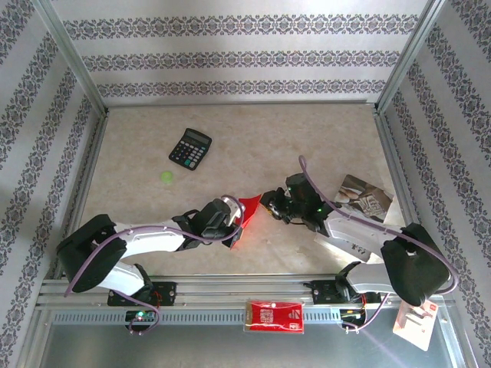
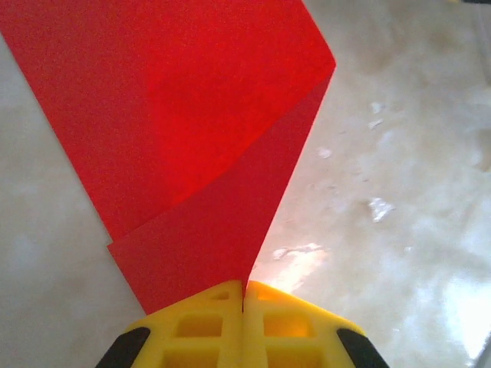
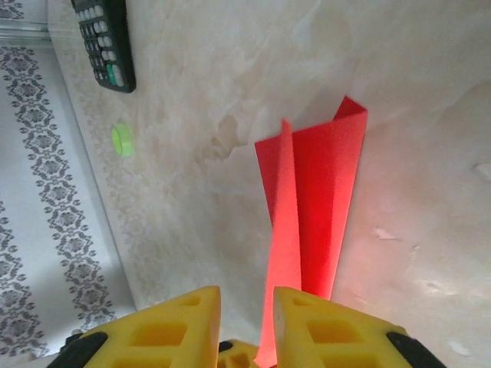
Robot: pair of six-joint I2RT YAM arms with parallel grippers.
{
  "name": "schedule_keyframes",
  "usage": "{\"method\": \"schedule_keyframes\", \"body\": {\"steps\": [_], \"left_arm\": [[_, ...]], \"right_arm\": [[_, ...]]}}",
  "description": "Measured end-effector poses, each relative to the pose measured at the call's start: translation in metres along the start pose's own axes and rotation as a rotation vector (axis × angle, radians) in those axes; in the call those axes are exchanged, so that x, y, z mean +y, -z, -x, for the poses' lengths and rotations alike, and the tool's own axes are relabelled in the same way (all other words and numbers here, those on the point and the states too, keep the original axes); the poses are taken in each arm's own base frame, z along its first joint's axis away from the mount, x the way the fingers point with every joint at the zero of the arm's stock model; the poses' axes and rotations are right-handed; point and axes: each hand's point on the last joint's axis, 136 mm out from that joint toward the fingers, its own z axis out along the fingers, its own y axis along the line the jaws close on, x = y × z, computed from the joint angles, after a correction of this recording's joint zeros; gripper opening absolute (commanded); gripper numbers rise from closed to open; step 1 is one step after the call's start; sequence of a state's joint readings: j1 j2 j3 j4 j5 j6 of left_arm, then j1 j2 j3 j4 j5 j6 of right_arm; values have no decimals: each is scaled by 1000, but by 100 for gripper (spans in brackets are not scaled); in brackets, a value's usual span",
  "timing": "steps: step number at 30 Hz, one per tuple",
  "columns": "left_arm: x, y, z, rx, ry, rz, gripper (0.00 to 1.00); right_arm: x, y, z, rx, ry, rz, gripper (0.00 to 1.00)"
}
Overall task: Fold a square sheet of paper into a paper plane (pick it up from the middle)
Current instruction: Fold the wing for the fifth time at the center of the table.
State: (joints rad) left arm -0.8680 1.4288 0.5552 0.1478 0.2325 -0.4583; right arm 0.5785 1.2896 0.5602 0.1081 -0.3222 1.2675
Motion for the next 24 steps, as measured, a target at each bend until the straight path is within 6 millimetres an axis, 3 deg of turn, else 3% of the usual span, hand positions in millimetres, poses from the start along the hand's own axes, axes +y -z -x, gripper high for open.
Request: {"method": "schedule_keyframes", "body": {"steps": [4,11,24], "left_arm": [[-11,1,1,-5,48,-83,0],[-24,0,-5,-6,143,-198,0],[-12,-7,-11,-31,345,-288,0]], "right_arm": [[-3,6,9,-7,67,-44,26],[20,18,14,-4,285,-40,26],[6,13,7,47,414,-98,24]]}}
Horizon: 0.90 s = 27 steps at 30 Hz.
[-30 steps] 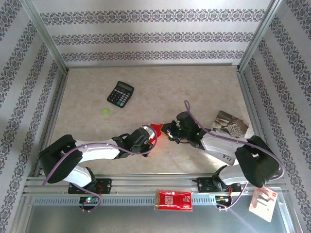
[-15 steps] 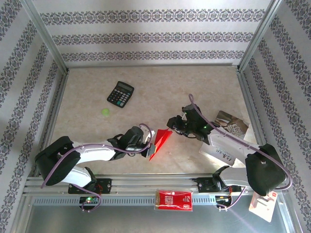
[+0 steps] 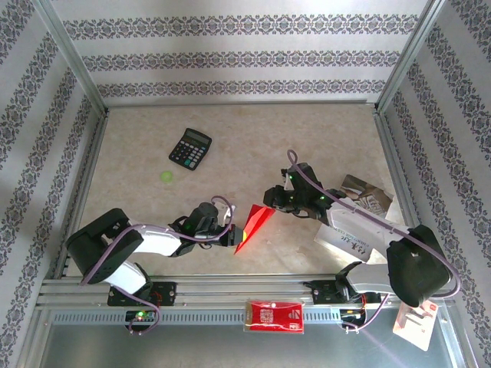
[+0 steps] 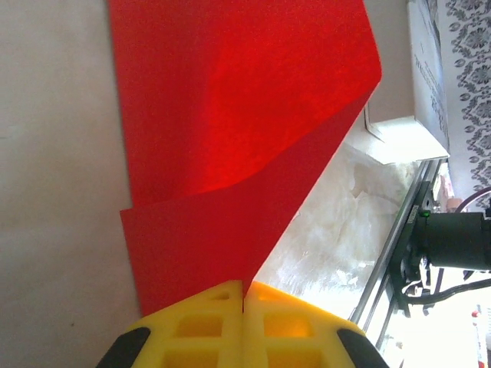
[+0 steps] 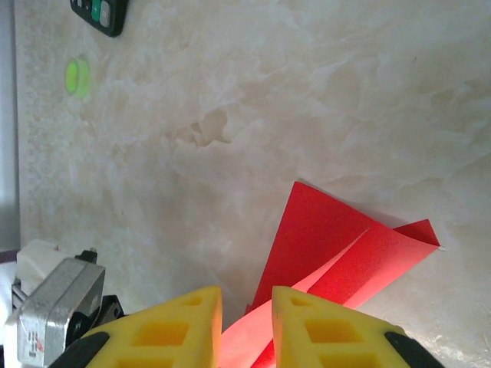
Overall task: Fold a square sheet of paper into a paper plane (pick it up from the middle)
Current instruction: Fold the wing for the fifth time at the center of the table.
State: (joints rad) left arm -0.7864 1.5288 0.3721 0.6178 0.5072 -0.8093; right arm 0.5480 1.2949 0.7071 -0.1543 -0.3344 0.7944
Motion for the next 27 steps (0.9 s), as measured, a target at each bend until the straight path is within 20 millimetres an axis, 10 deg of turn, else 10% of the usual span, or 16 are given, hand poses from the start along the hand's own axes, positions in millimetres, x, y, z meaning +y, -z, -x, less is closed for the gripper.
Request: {"method": "schedule_keyframes", "body": {"steps": [27], "left_arm": [[7,-5,4,24,150,-65,0]], "right_arm": [[10,-2,-12,98,187,-110,36]]}}
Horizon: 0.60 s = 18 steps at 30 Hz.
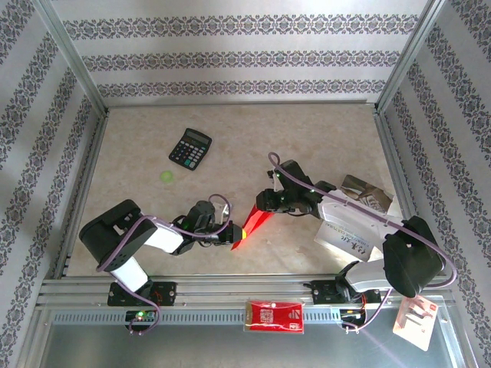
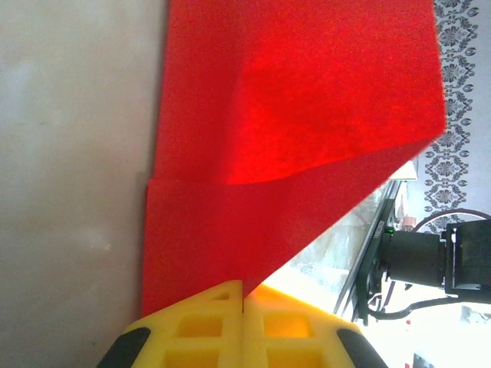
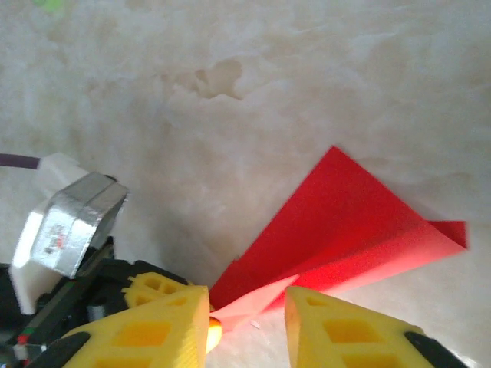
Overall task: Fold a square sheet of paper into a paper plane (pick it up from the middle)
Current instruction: Fold the wing for the fifth time at the center of the table.
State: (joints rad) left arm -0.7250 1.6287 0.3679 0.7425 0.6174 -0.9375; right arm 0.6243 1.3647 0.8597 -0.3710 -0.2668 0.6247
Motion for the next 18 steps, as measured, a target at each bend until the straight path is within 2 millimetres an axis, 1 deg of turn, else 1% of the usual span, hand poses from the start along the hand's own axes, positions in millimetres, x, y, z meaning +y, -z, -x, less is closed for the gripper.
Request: {"method": "schedule_keyframes", "body": {"steps": [2,3,4,7,12,15,18], "left_arm": [[-6,1,4,-6,-24,1,0],[-8,2,7,-11,-37,4,0],[-10,2,9,-14,-49,10,0],[-8,0,8,-11,-78,46,0],[-3,-3,3,16,-141,130,2],[-7,-3,0,26,-211,168,2],[-11,-5,0,36,-269,196,2]], "right_arm": [[-4,3,1,0,-32,-31,39],[-6,3,-1,4,-58,-41,44],[-8,2,-2,7,-90,-46,46],[-11,-1,-7,20,-173,-46,50],[-14,-13,-6,30,-267,-49,50],[-24,-17,-5,30,-314,-62,50],[-36,-21,-10,35,-353,-81,50]]}}
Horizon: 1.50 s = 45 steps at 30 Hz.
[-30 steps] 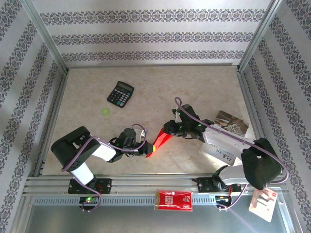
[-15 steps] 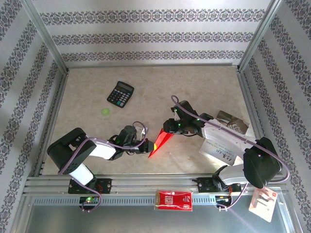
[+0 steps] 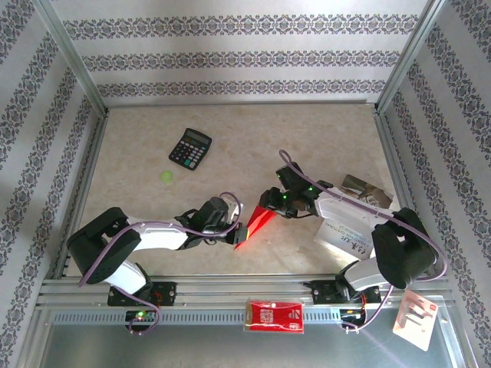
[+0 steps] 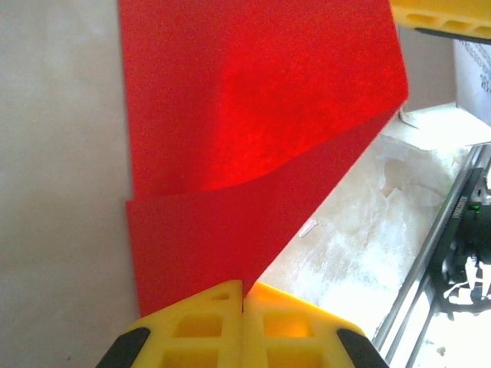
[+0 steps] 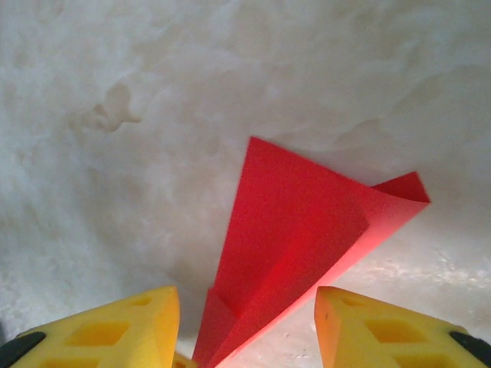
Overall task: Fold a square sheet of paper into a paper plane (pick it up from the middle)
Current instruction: Fold the wing for the fifth time at the center of the table.
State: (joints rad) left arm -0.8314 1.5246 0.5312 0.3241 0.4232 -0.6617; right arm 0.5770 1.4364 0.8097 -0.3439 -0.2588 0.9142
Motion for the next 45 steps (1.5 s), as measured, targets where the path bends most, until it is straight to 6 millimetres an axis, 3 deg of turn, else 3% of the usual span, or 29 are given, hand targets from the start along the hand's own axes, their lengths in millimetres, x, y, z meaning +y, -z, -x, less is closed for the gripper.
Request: {"method": "schedule_keyframes", "body": {"steps": [4,13,21,34,45], "left_arm": [[3,-1,-2,14,-42,37,2],[5,-1,-5,40,-114,88,9],[6,-1,-2,49,-218,132,18],[13,1,4,51,-427,252,37],[15,-1,9,49,-509,316,28]], "right_arm": [[-7,-7,-2,12,-23,-12,44],[-13,-14,7,7,-69,-7,15],[-15,-20,6,32,-79,-4,3],[-11,-19,2,64,-85,25,0],[-9,-19,0,73,-84,33,0]]}}
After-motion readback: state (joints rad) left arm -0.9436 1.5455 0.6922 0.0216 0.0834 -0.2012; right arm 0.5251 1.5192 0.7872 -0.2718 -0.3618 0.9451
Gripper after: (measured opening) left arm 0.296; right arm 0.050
